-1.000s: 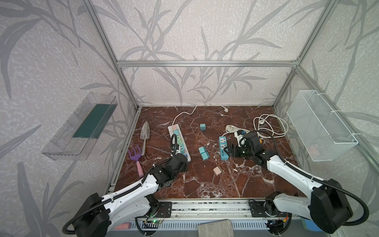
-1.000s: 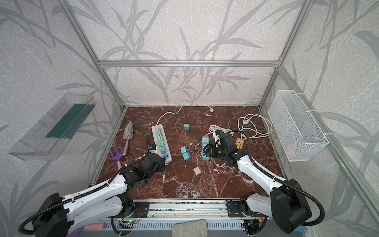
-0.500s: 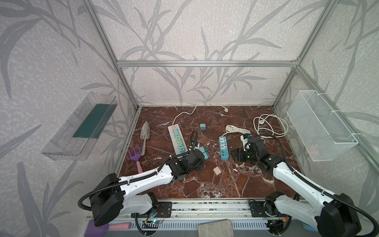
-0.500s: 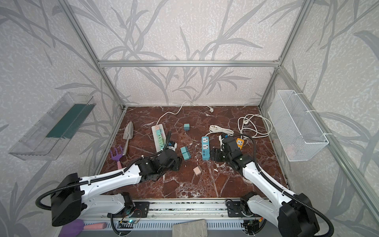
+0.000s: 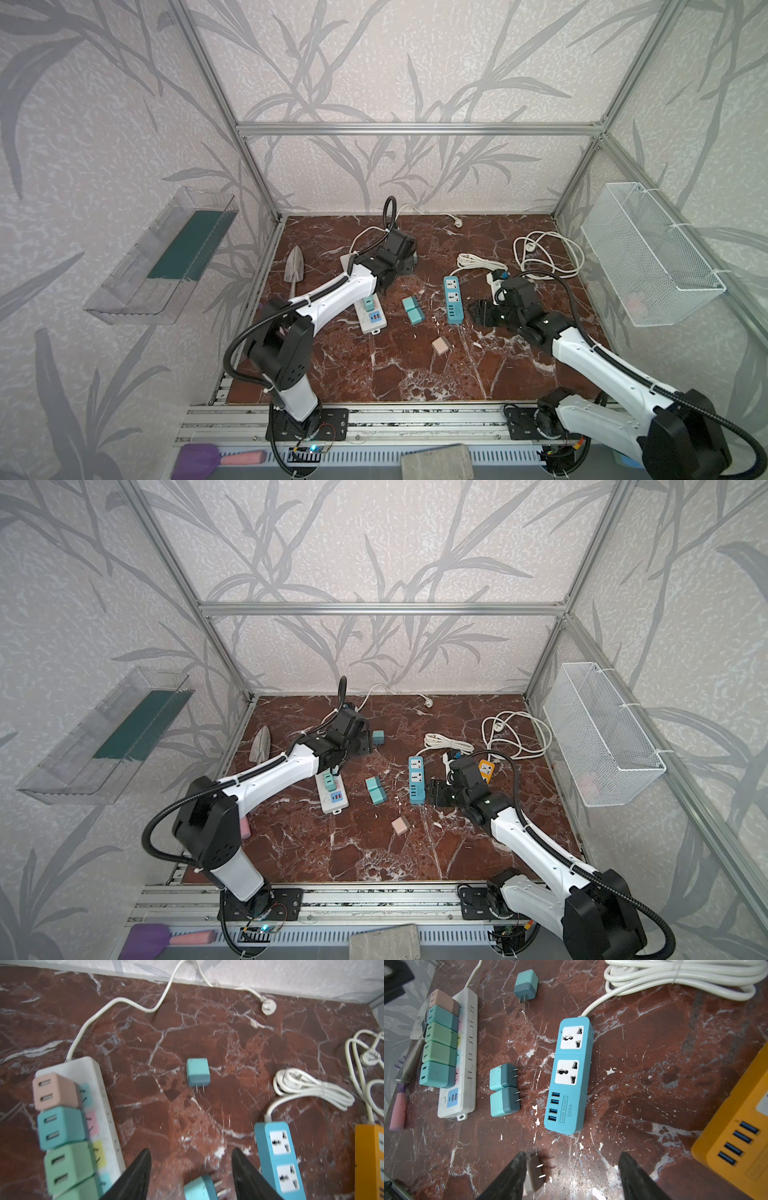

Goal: Insert plugs into power strip
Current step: Pick up the plug from the top-center of the table.

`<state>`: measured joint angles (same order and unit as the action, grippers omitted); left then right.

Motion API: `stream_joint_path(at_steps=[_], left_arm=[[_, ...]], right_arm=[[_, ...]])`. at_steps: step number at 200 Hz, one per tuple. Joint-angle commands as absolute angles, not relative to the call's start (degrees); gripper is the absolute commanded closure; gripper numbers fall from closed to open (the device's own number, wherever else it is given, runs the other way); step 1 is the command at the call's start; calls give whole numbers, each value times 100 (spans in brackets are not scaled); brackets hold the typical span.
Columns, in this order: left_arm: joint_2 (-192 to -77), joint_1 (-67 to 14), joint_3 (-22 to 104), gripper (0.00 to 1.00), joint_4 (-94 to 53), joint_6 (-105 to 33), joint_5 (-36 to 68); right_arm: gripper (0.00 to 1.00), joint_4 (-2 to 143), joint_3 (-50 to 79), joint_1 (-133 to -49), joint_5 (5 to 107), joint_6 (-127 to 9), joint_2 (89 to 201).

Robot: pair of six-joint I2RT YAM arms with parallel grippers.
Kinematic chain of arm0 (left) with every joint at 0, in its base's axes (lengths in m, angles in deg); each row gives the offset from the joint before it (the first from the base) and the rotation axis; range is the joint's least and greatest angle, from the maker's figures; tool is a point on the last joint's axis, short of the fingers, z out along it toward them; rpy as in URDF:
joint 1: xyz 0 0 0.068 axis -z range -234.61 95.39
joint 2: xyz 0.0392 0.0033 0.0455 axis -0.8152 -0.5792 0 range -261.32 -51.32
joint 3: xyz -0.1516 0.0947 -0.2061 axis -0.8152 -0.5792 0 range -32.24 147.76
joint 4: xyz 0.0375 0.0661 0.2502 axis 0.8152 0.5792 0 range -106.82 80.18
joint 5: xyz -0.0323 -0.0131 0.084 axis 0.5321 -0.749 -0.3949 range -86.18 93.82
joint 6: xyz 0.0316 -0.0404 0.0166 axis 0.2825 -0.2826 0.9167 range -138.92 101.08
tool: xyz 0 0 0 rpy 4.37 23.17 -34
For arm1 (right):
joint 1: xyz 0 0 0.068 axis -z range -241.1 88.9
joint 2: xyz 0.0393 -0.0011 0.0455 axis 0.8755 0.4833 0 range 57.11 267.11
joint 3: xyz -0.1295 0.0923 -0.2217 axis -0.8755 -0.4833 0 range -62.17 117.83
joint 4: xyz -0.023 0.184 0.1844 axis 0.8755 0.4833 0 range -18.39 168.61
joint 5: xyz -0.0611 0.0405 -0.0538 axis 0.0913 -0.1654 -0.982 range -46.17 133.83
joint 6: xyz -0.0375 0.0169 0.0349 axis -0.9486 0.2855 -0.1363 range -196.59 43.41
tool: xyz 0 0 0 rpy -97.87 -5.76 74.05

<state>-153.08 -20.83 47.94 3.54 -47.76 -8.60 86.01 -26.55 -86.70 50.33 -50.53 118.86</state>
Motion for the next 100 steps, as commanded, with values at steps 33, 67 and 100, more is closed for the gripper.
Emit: stream_joint_path(at_steps=[33, 67, 100], left_arm=[[-17327, -2226, 7128, 35, 1865, -4120, -732], [-18075, -2316, 7741, 32, 1890, -3945, -710], [-18911, -2451, 8836, 32, 2499, -3580, -157]], right_arm=[[22, 8405, -2577, -8685, 5028, -5290, 11969], [19, 8172, -2852, -8685, 4870, -5216, 11973], [18, 8137, -2921, -8685, 4894, -5216, 11972]])
